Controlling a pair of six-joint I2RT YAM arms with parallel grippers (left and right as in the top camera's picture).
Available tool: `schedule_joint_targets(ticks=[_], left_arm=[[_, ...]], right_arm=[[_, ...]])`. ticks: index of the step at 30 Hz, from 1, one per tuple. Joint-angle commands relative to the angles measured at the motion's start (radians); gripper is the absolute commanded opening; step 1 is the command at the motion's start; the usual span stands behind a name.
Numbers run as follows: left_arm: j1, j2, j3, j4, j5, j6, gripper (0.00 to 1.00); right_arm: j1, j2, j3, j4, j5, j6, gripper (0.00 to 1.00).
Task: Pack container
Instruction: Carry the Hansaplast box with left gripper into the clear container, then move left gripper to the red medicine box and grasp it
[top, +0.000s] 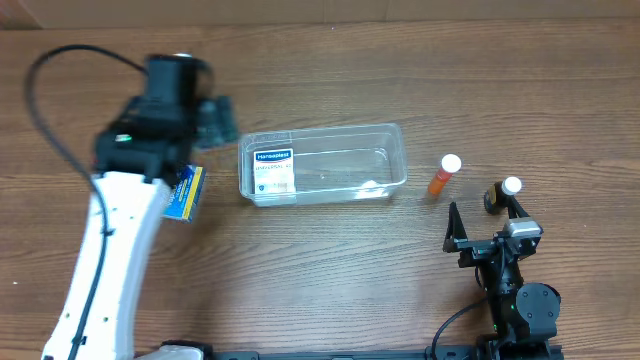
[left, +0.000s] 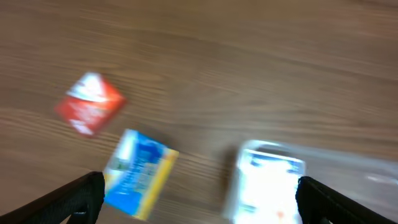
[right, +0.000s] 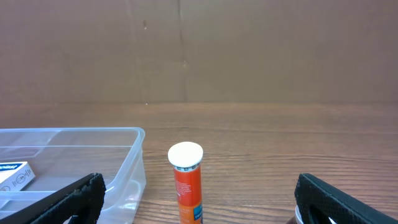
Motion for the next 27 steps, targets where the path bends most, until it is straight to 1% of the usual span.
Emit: schedule_joint_targets(ticks=[1,3,6,8,10,15,21,26,27], left_arm=[[0.152,0.001,0.018,0.002,0.05,0.255,1.0],[0.227,0.001,0.018,0.014,0.053,0.321,1.0],[0.345,0.014,0.015,0.06,0.055,0.483,1.0],[0.414,0.042,0.014,0.086,0.113,0.609,1.0],[0.468,0.084,0.014,0.102,0.18,0.705,1.0],[0.556,0.233,0.014,0.142,0.27,0.811,1.0],[0.557,0.372,0.014,0.217,0.288,0.894,1.0],[0.555,0.481,0.014,0.267,0.296,1.03,1.0],[0.556,0.501,0.014,0.281,0.296,1.038,1.0]], right_arm=[[-0.001,-0.012,-0.01,0.007,-0.002,-0.004,1.0],[-0.001,-0.012,-0.01,0.007,-0.002,-0.004,1.0],[-0.001,-0.012,-0.01,0.007,-0.002,-0.004,1.0],[-0.001,-0.012,-0.01,0.007,-0.002,-0.004,1.0],[-0.001,-0.012,-0.01,0.007,-0.002,-0.004,1.0],[-0.001,-0.012,-0.01,0.007,-0.002,-0.004,1.0],[-0.001,-0.012,-0.01,0.007,-0.002,-0.004,1.0],[-0.001,-0.012,-0.01,0.007,-0.002,-0.004,1.0],[-0.001,-0.012,-0.01,0.007,-0.002,-0.004,1.0]])
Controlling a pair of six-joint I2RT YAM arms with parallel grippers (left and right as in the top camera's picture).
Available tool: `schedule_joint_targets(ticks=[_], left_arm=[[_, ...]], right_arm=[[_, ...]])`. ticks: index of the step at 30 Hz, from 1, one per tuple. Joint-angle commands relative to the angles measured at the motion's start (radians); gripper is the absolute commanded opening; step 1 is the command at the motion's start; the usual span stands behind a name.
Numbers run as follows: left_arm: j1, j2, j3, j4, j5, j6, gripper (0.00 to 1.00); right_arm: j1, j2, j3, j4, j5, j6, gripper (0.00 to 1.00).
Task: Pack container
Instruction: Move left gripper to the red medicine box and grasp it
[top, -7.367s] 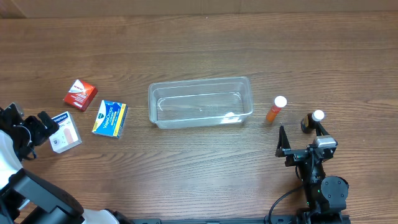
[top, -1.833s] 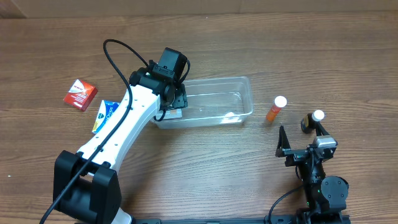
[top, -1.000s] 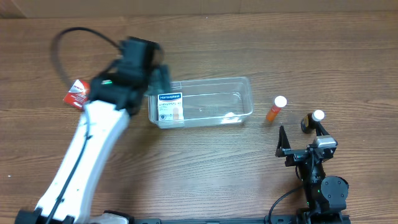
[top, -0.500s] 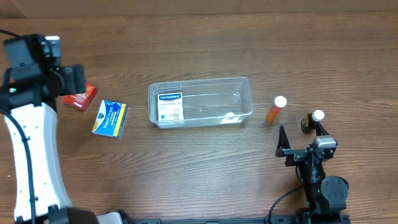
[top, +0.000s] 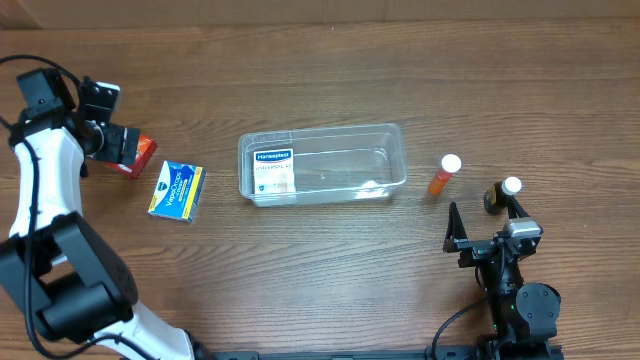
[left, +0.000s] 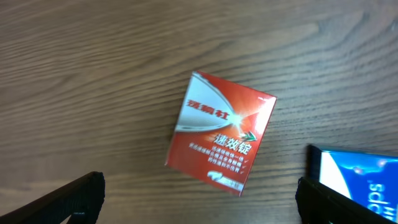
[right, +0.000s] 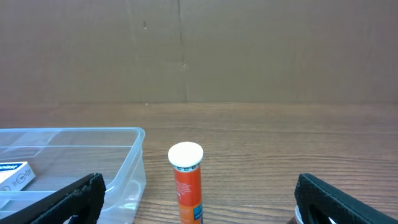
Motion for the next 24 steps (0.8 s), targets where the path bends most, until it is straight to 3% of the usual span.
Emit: schedule_joint_targets(ticks=[1,8,22,24], left_arm=[[-0.002,0.085,0.014,0.041,0.03,0.123,1.0],[-0.002,0.185,0.014,0.128,0.042,0.142,1.0],[-0.002,0.264,0.014,0.146,0.081,0.155,1.0],[-0.002,0.264,0.014,0.143,0.079,0.155,0.91]], right_arm=[[-0.001,-0.012,-0.01,0.007,-0.002,-0.003,1.0],[-0.001,-0.012,-0.01,0.007,-0.002,-0.003,1.0],[-0.001,-0.012,-0.01,0.007,-0.002,-0.004,1.0],[-0.001,-0.012,-0.01,0.007,-0.002,-0.003,1.0]])
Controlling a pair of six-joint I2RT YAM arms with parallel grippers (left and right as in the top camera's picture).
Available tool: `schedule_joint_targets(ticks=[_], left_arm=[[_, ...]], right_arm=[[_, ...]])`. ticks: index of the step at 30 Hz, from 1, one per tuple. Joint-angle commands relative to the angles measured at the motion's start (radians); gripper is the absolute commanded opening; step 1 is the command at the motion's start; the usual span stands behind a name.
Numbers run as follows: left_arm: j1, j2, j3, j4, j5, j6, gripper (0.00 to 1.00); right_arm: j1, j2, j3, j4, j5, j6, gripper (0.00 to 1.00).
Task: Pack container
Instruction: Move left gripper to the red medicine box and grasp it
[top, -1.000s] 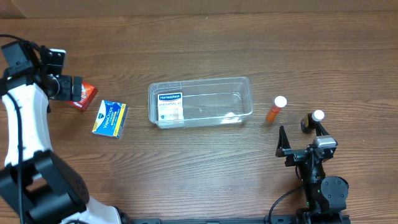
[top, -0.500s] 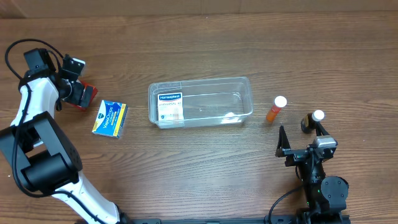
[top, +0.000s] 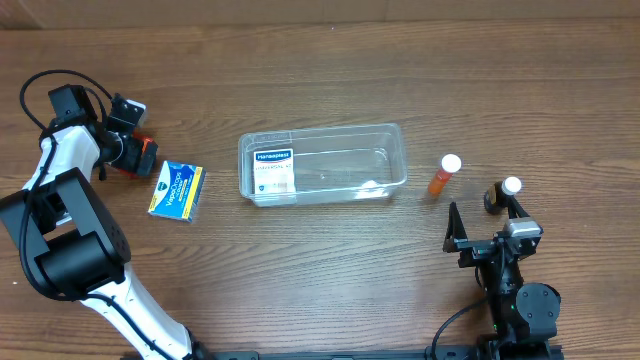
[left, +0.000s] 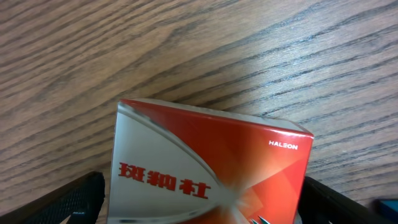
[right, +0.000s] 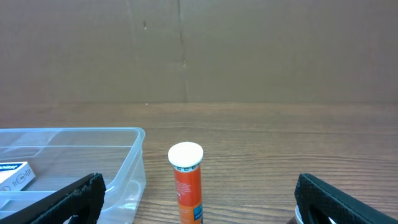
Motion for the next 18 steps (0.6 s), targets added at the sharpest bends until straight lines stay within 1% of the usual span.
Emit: schedule_joint_targets(ticks=[1,5,14,18], left_arm=[[-0.002,0.024,0.012,-0.005,0.005,0.021,0.88],[-0.002,0.024,0.012,-0.008,0.001,0.011,0.82],[-0.002,0.024,0.021,-0.008,-0.002,-0.053,0.81],[-0.003,0.021,0.062,-0.026,-0.001,-0.124,0.82]], right_arm=[[-0.001,-0.012,-0.01,0.007,-0.002,-0.004,1.0],[-0.001,-0.012,-0.01,0.007,-0.002,-0.004,1.0],[-0.001,-0.012,-0.01,0.007,-0.002,-0.004,1.0],[-0.001,-0.012,-0.01,0.007,-0.002,-0.004,1.0]])
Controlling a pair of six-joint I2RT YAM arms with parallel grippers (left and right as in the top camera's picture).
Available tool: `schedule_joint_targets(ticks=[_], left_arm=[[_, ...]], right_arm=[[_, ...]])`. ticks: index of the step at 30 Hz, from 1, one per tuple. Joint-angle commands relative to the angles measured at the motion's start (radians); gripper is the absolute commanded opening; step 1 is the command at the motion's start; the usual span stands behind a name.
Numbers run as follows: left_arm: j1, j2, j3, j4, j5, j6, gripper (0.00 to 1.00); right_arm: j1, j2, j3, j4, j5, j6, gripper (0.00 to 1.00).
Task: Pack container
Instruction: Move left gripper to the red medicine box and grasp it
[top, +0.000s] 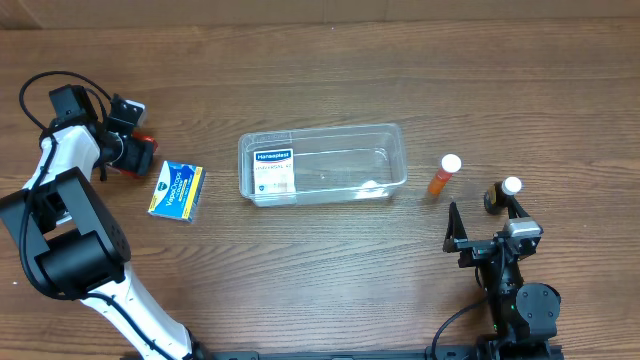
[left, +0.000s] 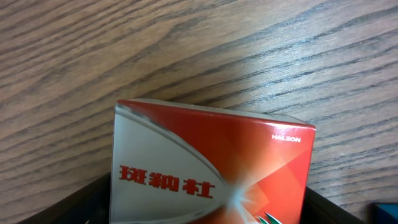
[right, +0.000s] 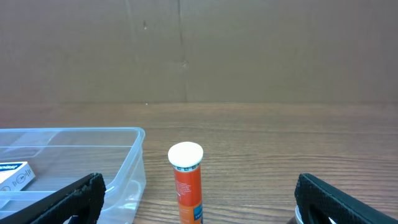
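Note:
The clear plastic container (top: 400, 152) lies mid-table with a white labelled box (top: 273, 170) at its left end. At the far left, a red box (left: 211, 168) fills the left wrist view. My left gripper (left: 208, 208) has a dark finger pressed against each side of it, and the overhead view puts that gripper (top: 132, 153) at the same spot. A blue box (top: 176, 190) lies just right of it. An orange tube (right: 186, 180) with a white cap stands right of the container. My right gripper (right: 199, 208) is open and well short of the tube.
A dark bottle with a white cap (top: 507, 190) stands at the right, beside the right gripper (top: 487, 212). The left arm's black cable (top: 45, 85) loops over the far left of the wooden table (top: 330, 70).
The left fingers have come in against both sides of the red box, where they earlier stood a little apart from it. The right arm and the other items have not moved.
The left arm was first over the blue box near the container's left end, open. Then it hung above the red box at the far left, then sat low with the box between open fingers, and now grips it. The right arm stayed still.

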Motion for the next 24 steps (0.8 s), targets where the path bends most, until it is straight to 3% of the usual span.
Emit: schedule_joint_targets(ticks=[1,9,11,17,24], left_arm=[[-0.003,0.016,0.086,-0.035,-0.002,-0.107,0.82],[-0.014,0.006,0.387,-0.317,0.001,-0.181,0.82],[-0.016,0.005,0.43,-0.36,0.0,-0.181,0.89],[-0.016,0.007,0.412,-0.419,0.001,-0.208,1.0],[-0.015,0.018,0.318,-0.407,-0.026,-0.241,1.0]], right_arm=[[-0.001,-0.012,-0.01,0.007,-0.002,-0.004,1.0],[0.0,-0.012,-0.01,0.007,-0.002,-0.003,1.0],[-0.001,-0.012,-0.01,0.007,-0.002,-0.003,1.0],[-0.001,-0.012,-0.01,0.007,-0.002,-0.004,1.0],[-0.001,-0.012,-0.01,0.007,-0.002,-0.004,1.0]])
